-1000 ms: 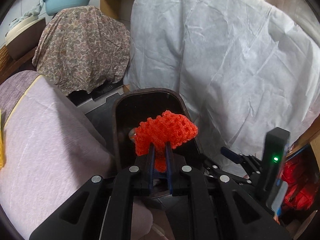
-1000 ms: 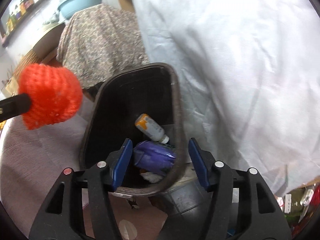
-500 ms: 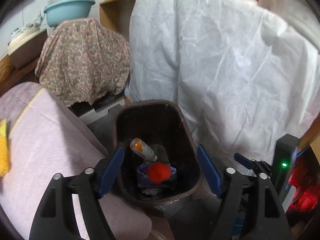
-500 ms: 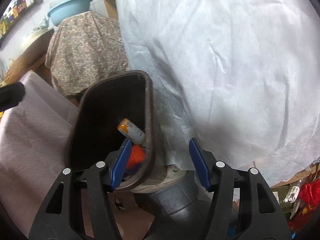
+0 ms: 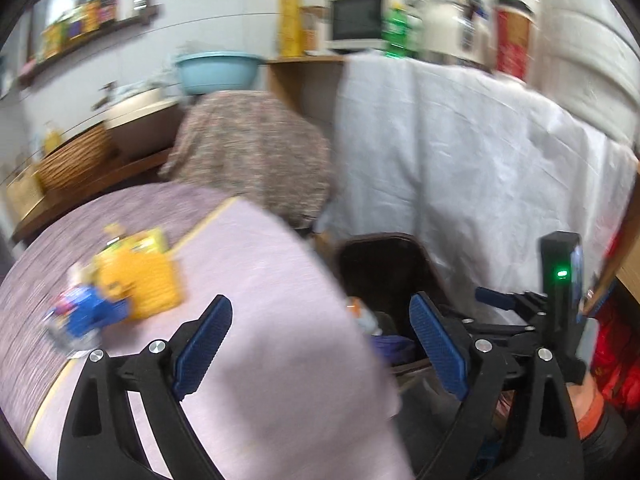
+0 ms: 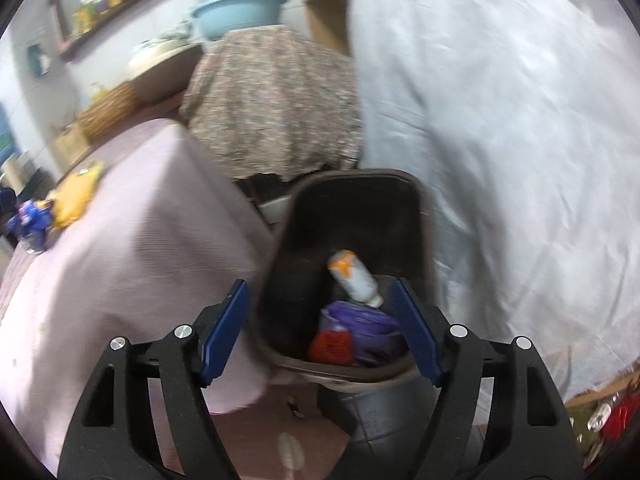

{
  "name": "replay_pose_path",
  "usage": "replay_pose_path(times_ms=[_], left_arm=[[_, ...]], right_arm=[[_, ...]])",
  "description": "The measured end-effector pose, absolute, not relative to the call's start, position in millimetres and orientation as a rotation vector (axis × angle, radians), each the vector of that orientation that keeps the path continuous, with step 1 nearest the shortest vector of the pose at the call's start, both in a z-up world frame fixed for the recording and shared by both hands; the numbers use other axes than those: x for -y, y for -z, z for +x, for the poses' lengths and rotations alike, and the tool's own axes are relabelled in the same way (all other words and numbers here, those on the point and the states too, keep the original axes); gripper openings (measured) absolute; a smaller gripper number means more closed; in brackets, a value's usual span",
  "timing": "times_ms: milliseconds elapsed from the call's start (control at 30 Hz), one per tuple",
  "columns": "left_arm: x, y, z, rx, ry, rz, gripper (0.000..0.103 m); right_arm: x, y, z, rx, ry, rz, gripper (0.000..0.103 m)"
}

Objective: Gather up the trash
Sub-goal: 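Move both tools back over the table toward the snack wrapper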

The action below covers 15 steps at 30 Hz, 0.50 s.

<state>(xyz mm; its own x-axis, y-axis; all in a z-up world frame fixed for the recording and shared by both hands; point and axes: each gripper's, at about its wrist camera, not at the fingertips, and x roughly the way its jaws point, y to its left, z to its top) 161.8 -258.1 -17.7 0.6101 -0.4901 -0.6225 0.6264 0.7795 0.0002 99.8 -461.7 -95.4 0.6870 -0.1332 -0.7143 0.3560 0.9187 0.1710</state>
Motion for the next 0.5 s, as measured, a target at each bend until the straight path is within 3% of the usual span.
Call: replay_pose_path(times_ms=[367, 500], left_arm=[[117.7, 18.4, 198.6, -0.674, 0.33, -0.124, 0.089], [80.5, 20.8, 217.5, -0.709, 0.339, -0.3, 0.081]], right_arm=[[404.3, 68.5, 116.4, -0.757, 0.156, 0.22, 0.073], [393.2, 64.0, 118.9, -0.755, 0.139, 0.199, 0.073]])
